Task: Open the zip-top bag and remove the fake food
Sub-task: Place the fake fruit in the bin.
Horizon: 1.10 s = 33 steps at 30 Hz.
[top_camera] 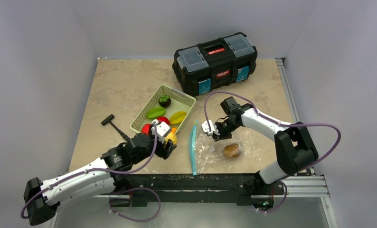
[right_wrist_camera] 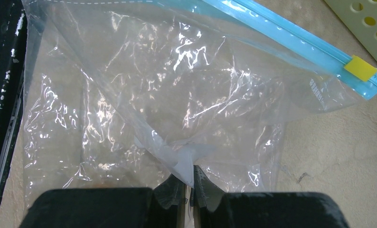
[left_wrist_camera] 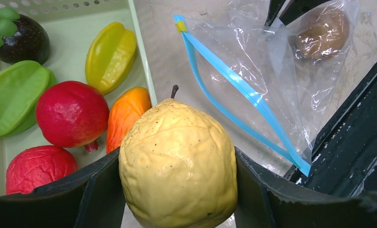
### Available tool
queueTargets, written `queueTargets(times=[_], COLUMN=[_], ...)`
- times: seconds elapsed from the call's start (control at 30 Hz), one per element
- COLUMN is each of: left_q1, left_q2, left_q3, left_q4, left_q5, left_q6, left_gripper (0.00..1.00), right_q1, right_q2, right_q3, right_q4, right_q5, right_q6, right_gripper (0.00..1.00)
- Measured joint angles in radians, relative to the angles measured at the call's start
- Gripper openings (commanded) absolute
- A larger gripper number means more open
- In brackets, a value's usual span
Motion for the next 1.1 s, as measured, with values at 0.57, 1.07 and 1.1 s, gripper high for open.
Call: queueTargets(times=[0.57,1.07,1.1], left_q1=[0.225,0.431,0.436], left_q2=[0.080,0.372,0.407], left_q3=[0.096,0.266,0.291], left_q4=[-0.012,0.002,0.003], left_q5=[0.050,0.082,0.082], left_q6=[-0.071,-0.185,-0.187], left_gripper=[0.00,0.00,0.01], right_q1=[-0.005,-0.006,-0.007], right_q2=[0.000,0.000,0.000], right_q3=[0.000,0.000,0.000], right_q4=[0.000,0.000,0.000], right_q5=[0.000,0.003,0.003], right_q6=[0.000,0.000,0.000], right_gripper=[0.08,0.09,0.09])
